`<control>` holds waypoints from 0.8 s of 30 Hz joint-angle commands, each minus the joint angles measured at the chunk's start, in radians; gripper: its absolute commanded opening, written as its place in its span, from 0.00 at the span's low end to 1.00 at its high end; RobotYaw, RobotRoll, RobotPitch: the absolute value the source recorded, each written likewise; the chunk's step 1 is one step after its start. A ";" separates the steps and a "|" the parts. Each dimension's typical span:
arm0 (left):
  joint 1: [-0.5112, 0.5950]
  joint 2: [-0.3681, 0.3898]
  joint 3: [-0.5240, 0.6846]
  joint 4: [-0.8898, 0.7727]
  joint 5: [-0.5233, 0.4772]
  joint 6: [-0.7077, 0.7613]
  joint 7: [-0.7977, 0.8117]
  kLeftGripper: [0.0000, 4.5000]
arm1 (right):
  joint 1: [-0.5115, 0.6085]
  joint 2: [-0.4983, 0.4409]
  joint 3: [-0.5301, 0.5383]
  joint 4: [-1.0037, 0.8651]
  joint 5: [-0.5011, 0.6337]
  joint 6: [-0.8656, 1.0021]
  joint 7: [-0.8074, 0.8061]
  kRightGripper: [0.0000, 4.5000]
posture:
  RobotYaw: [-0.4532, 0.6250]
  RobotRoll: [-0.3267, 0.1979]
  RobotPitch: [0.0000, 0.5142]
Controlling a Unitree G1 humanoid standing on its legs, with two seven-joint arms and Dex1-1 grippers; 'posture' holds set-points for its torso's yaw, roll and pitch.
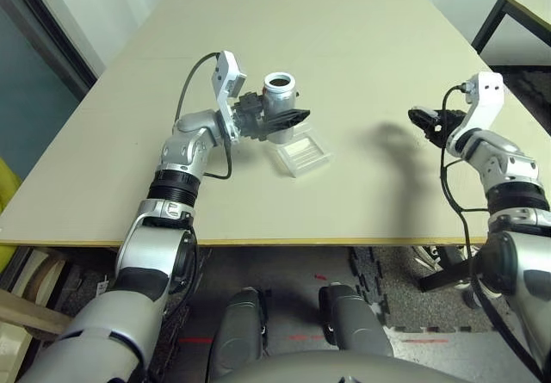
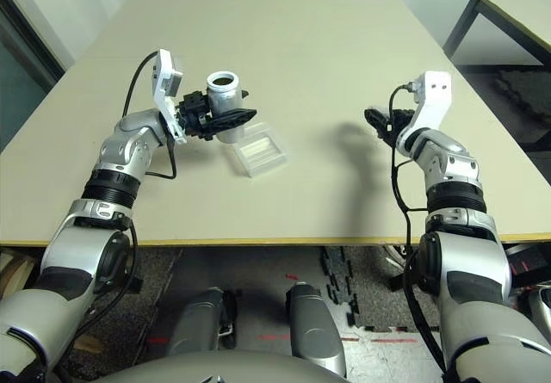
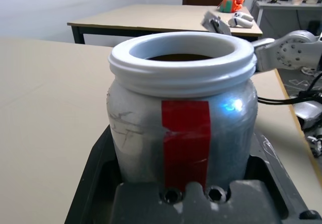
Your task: Pour the medicine from the bottle into the box.
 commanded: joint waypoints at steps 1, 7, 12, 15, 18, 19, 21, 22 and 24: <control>-0.021 0.006 0.007 0.024 0.017 -0.013 0.010 0.59 | -0.020 0.010 0.000 0.062 -0.017 -0.036 -0.006 0.57 | 0.22 0.62 0.13; -0.021 0.017 0.008 0.036 0.027 -0.025 0.023 0.59 | -0.040 0.021 0.009 0.099 -0.032 -0.075 0.015 0.79 | 0.24 0.62 0.13; -0.027 0.030 0.010 0.056 0.041 -0.041 0.046 0.59 | -0.049 0.010 0.035 0.061 -0.043 -0.121 0.118 1.00 | 0.24 0.62 0.12; -0.040 0.039 0.012 0.080 0.056 -0.053 0.062 0.59 | -0.047 -0.014 0.086 0.013 -0.072 -0.160 0.236 1.00 | 0.24 0.62 0.12; -0.061 0.055 0.014 0.114 0.075 -0.072 0.077 0.59 | -0.036 -0.029 0.120 -0.075 -0.052 -0.121 0.383 1.00 | 0.23 0.62 0.12; -0.070 0.061 0.016 0.127 0.079 -0.078 0.080 0.59 | -0.027 -0.036 0.137 -0.116 -0.048 -0.106 0.438 1.00 | 0.23 0.62 0.12; -0.092 0.073 0.019 0.158 0.094 -0.097 0.092 0.59 | -0.002 -0.057 0.179 -0.198 -0.055 -0.096 0.535 1.00 | 0.23 0.62 0.12; -0.104 0.079 0.021 0.175 0.103 -0.108 0.100 0.59 | 0.014 -0.068 0.203 -0.241 -0.059 -0.100 0.588 1.00 | 0.23 0.62 0.11; -0.130 0.092 0.025 0.211 0.120 -0.129 0.112 0.59 | 0.047 -0.087 0.248 -0.326 -0.069 -0.105 0.660 1.00 | 0.23 0.62 0.11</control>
